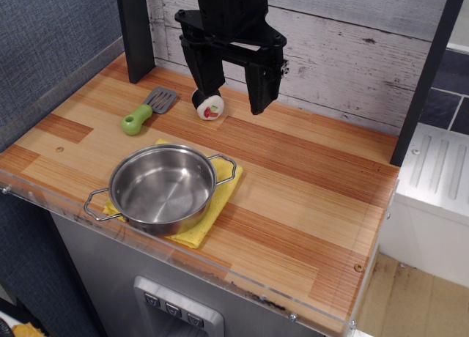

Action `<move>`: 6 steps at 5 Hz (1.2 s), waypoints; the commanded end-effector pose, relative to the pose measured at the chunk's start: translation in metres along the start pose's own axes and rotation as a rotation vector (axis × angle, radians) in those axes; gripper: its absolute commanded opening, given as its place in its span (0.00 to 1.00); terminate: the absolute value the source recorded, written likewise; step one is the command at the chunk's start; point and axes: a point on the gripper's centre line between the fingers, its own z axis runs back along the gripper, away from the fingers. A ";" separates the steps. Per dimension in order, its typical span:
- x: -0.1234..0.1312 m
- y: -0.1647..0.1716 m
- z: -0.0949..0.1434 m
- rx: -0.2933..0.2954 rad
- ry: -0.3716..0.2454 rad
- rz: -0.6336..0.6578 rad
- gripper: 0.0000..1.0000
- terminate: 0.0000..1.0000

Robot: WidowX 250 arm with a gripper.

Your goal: Put the sushi on the right side of the pan

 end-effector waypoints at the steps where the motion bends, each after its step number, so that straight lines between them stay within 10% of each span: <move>1: 0.000 0.000 0.000 0.000 0.000 0.000 1.00 0.00; 6: 0.065 0.101 -0.057 0.118 0.016 0.005 1.00 0.00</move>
